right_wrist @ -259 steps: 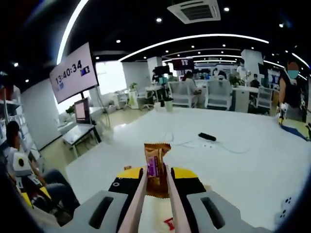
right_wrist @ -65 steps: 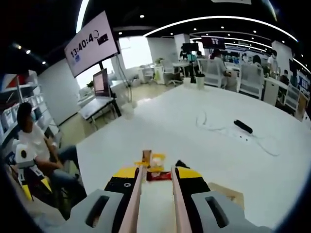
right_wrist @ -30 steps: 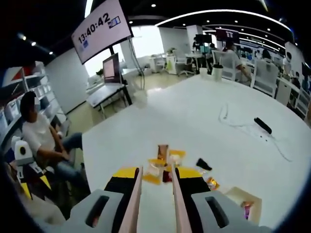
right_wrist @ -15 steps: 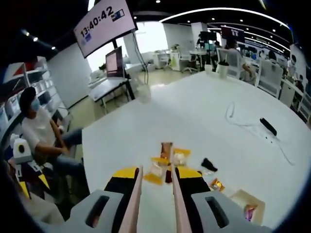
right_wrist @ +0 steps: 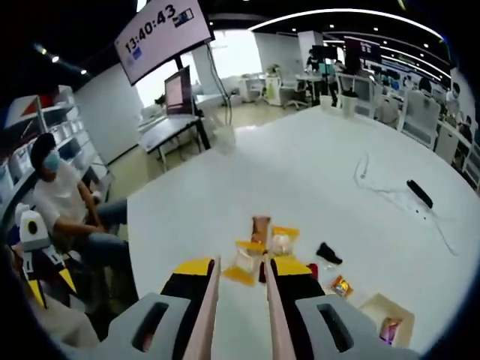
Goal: Place the target food into the container with the food tongs after gripping and lifting it, then release it inside without dropping or visibly crushing the food.
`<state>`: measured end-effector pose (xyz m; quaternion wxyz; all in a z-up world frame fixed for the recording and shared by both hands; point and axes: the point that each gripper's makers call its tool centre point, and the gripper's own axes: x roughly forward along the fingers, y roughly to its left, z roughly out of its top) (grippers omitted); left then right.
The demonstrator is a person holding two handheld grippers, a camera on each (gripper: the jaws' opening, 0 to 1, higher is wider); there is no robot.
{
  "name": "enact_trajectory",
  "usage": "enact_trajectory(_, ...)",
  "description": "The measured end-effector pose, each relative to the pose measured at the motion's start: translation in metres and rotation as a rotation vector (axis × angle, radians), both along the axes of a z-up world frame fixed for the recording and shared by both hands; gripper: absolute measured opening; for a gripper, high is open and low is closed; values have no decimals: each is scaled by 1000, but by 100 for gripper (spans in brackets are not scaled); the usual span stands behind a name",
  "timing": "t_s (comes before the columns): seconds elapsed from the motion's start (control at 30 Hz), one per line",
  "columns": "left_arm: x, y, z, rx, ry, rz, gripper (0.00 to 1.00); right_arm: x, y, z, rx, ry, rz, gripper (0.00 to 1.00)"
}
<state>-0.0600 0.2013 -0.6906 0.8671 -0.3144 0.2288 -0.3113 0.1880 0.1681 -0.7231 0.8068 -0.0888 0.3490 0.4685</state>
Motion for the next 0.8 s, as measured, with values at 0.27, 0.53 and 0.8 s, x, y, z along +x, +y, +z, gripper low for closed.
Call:
enact_trajectory(0.27,0,-3,-4,-9,11,-13,42,0,6,-7,1,14,4,29)
enact_trajectory(0.53,2,-1,-6,-12,17,-12,42,0,10,-12,0,24,3,29)
enact_trajectory(0.8,1,3,-9,-12,26,-3,42,-1,12,-18,-3,35,5,29)
